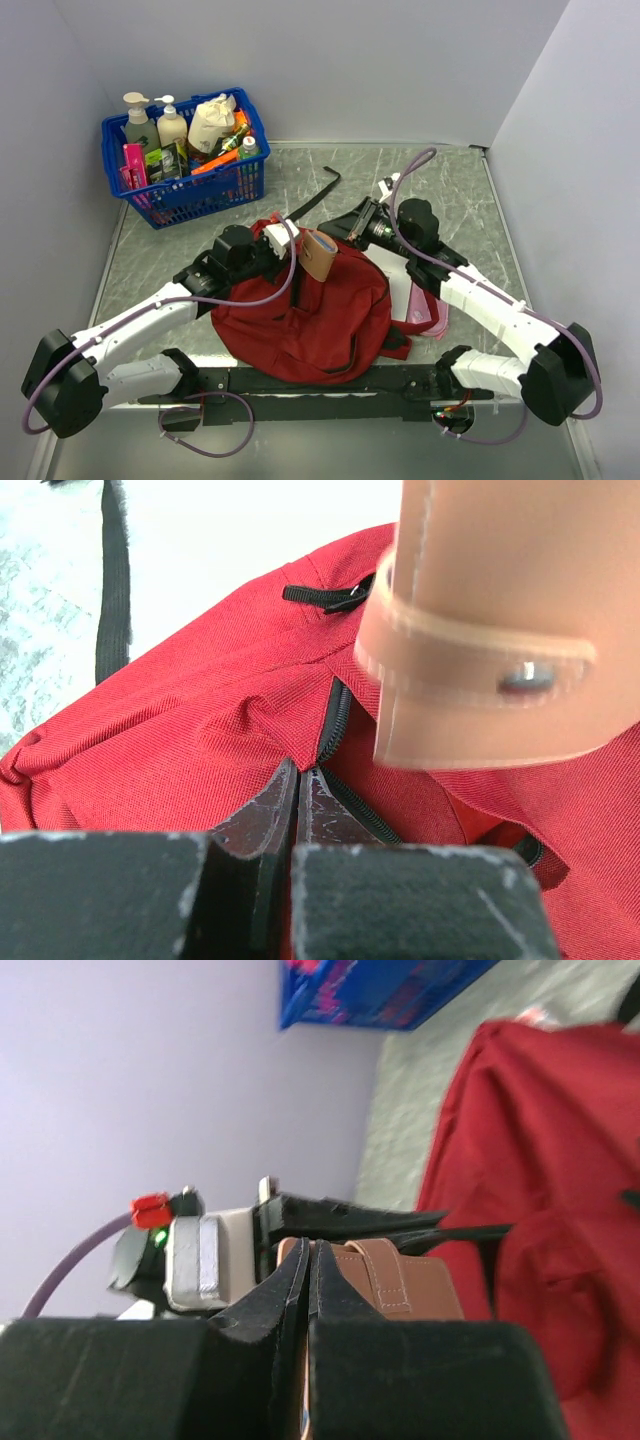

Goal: Pack the student bag
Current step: Place the personal item in the student bag.

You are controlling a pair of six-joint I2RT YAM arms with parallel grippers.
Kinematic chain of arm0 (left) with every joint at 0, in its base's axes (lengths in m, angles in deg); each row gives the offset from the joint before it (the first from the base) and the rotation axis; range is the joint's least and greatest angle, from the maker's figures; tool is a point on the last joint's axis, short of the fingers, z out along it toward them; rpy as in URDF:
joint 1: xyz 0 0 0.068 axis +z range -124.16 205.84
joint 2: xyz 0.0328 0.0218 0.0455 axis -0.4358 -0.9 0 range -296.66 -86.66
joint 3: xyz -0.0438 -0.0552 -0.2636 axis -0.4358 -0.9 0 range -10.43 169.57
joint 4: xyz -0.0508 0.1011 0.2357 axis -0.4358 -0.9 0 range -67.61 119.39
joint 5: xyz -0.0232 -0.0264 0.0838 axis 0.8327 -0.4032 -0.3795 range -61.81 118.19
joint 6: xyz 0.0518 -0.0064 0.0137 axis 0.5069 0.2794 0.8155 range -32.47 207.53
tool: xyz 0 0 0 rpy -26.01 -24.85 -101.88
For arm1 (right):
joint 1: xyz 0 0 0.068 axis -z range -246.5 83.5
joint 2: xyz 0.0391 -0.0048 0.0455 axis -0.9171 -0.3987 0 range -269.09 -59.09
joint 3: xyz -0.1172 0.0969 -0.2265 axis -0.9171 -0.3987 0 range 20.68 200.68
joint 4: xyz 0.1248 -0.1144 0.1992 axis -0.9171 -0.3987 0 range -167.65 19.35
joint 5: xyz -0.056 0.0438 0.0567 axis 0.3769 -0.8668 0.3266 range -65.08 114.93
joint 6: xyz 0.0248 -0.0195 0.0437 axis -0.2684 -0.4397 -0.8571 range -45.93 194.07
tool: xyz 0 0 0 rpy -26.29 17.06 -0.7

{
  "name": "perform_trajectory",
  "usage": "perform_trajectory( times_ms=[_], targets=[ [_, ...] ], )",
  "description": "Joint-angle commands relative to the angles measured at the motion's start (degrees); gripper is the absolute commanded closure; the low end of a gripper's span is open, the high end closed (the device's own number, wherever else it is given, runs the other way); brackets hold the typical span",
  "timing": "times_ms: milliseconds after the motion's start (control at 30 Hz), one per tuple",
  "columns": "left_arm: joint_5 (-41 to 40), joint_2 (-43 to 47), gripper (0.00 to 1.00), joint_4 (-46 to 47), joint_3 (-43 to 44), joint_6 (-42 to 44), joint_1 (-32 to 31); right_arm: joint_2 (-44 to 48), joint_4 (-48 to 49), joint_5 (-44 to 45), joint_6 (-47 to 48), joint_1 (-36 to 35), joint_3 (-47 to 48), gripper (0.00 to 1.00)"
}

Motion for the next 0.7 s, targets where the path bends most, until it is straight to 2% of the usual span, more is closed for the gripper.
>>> perform_trajectory(
  times_ms=[0,300,667],
  targets=[
    [0.35,1.48,0.99,5.39,1.41,-1.14,0.53,-1.43,14.85,-5.87,-5.74,-1.44,-1.97,1.0],
    [0.97,2.8,0.99,4.95,1.49,-0.35,0.44,-8.37,15.82,-3.94,-6.1,-2.06,-10.15,1.0],
    [3.95,3.24,0.99,3.9,1.85,0.61,0.17,-7.85,2.11,7.58,3.04,-1.26,-10.68,1.0]
  ],
)
